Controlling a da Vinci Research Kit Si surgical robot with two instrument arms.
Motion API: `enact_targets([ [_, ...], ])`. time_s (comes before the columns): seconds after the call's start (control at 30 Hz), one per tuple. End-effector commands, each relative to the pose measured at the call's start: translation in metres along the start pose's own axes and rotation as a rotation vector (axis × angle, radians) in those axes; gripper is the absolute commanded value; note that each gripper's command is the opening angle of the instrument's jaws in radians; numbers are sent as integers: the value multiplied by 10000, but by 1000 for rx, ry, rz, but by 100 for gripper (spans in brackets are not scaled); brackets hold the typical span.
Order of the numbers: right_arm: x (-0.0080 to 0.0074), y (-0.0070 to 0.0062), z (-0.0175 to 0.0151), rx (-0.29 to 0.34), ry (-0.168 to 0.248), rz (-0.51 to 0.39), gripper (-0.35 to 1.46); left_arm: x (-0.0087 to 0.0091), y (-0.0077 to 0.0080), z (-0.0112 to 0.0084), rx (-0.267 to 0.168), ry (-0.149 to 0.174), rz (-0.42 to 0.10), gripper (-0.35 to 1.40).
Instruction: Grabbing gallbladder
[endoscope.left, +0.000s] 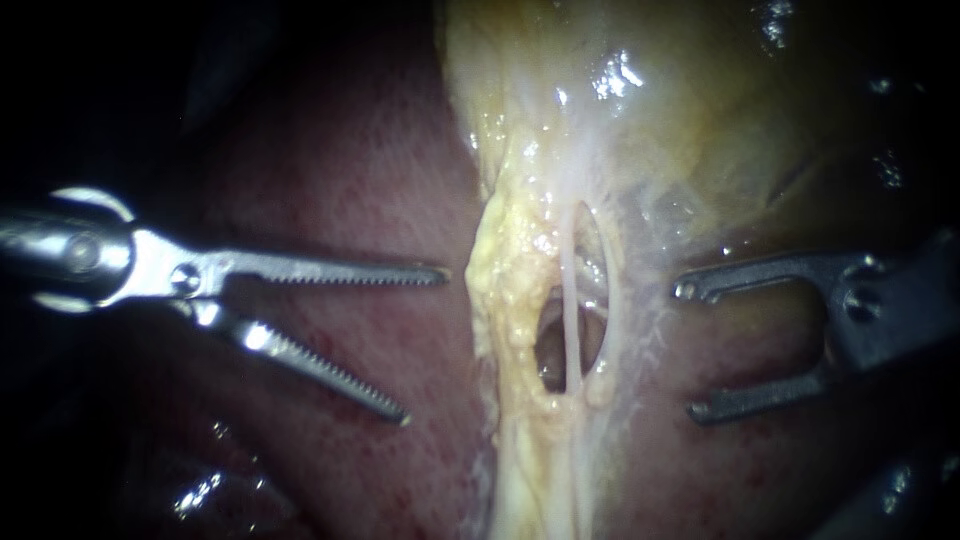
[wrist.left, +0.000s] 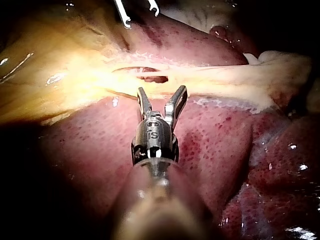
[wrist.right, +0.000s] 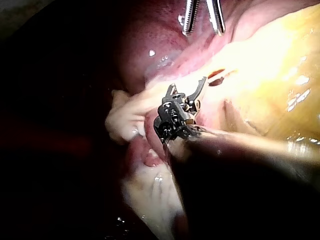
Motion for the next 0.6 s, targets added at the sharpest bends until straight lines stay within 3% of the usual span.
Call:
enact_targets([
  [0.03, 0, 0, 0, 0, 0, 0, 53, -1, 1, -1, 0, 0, 6, 69],
  [0.37, 0, -1, 0, 0, 0, -1, 53, -9, 8, -9, -12, -42, 1, 82],
  [0.6, 0, -1, 0, 0, 0, -1, 52, -14, 15, -17, -103, -108, -32, 82],
])
